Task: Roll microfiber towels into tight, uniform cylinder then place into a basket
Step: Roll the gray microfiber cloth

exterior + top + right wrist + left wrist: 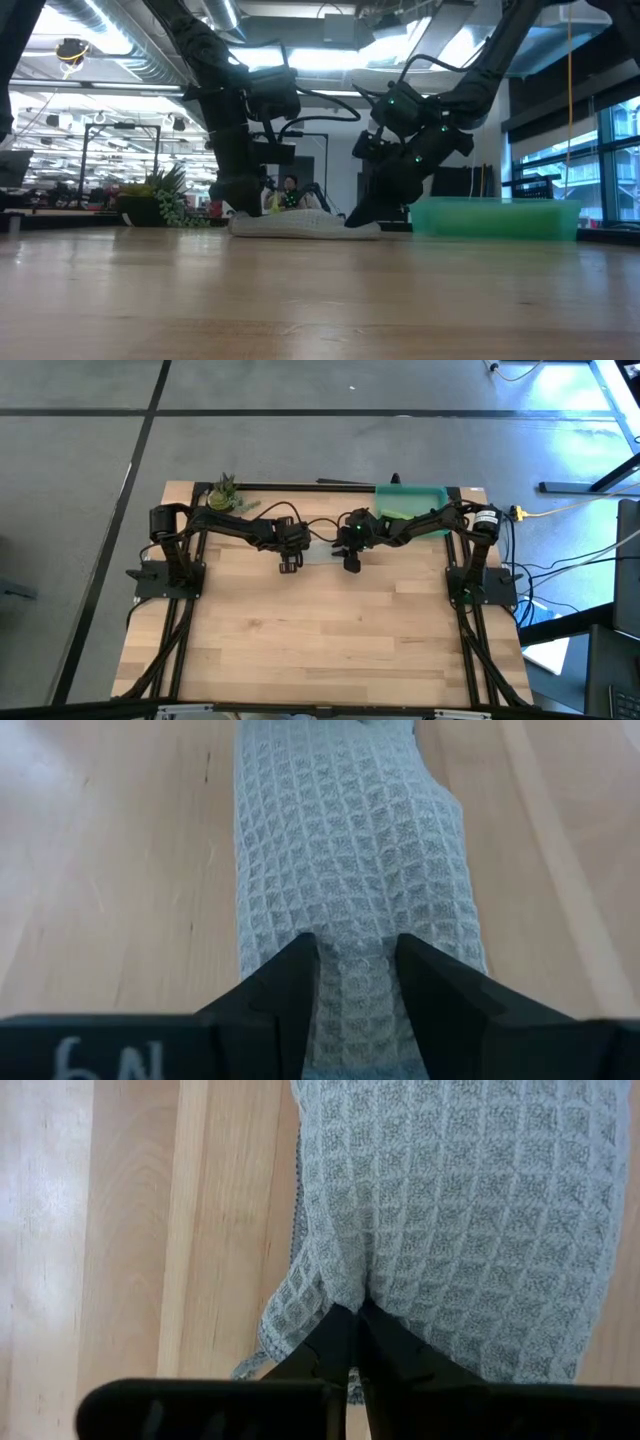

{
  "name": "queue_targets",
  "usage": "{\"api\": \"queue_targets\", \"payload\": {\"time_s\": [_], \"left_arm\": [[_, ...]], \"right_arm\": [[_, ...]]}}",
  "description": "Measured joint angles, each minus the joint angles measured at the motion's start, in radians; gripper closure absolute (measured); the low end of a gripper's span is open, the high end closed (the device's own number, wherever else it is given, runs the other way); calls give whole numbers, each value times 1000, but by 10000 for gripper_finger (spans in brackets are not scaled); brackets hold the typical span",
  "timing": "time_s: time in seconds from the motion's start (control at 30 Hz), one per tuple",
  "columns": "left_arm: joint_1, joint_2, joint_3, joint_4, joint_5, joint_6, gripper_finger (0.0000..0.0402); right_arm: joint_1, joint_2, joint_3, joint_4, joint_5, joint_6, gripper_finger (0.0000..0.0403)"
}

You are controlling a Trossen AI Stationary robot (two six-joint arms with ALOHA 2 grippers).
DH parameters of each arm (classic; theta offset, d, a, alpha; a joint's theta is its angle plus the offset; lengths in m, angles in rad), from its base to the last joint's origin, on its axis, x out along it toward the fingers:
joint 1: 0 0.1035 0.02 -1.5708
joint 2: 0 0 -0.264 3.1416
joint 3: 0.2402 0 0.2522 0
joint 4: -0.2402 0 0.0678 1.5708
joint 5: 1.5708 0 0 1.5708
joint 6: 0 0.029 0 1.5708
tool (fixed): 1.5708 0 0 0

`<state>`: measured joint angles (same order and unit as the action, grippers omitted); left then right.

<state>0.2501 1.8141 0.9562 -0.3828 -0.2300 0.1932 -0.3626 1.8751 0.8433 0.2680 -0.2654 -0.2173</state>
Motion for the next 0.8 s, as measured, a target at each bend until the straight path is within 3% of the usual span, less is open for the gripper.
{"api": "queue_targets", "payload": {"time_s": [0.8], "left_arm": [[0,3,13,-13,-3,0,388]], "right_arm": [[0,0,0,7,-6,0,256]]}}
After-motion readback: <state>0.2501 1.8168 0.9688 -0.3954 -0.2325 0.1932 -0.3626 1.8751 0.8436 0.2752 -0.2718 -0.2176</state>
